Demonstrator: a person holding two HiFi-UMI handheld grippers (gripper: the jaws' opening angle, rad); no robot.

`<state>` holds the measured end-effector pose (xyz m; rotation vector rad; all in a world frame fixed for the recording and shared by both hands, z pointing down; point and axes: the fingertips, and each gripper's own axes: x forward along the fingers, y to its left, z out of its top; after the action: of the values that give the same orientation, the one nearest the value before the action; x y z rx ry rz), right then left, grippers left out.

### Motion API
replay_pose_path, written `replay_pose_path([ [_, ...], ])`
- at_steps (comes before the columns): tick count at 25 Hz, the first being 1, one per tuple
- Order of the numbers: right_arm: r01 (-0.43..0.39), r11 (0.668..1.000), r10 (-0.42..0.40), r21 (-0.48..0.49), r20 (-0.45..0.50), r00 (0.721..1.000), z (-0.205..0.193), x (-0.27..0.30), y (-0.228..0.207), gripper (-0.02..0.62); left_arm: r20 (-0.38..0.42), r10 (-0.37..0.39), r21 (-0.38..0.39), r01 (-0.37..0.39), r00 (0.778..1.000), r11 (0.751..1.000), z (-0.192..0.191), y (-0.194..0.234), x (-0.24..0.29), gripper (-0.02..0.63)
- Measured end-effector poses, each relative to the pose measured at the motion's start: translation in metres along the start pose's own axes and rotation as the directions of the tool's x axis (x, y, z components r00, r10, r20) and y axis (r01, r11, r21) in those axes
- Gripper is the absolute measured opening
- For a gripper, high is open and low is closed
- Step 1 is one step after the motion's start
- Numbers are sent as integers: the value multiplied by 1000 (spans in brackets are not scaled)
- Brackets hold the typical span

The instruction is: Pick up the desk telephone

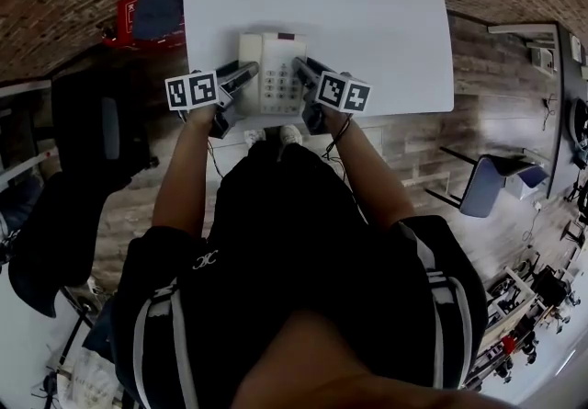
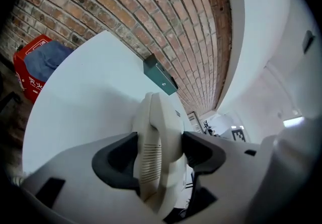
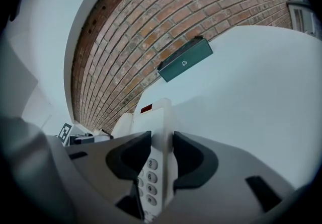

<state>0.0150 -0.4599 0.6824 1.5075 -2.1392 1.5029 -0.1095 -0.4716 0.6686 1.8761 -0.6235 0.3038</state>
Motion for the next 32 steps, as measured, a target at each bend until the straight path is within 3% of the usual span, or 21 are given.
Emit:
replay_pose_path([
  [9,-15,998,17,-53,32,999,8,-25,15,123,18,51,129,-53,999,990,-5,-34,-15,275],
  [15,-20,988,36,-150,108,993,32,-44,45,123,115,38,169,-57,993,984,11,-59,-39,275],
  [21,-52,963,108,-266,201,974,67,-76,87,123,199,-7,257,-45,980,965,34,-106,-68,275],
  [25,-54,935,166,-350,297,940,94,-105,119,123,288,-53,345,-52,956,937,51,-145,-91,275],
  [32,-33,869,271,-493,420,866,132,-156,174,124,448,-123,487,-127,885,864,73,-211,-134,275],
])
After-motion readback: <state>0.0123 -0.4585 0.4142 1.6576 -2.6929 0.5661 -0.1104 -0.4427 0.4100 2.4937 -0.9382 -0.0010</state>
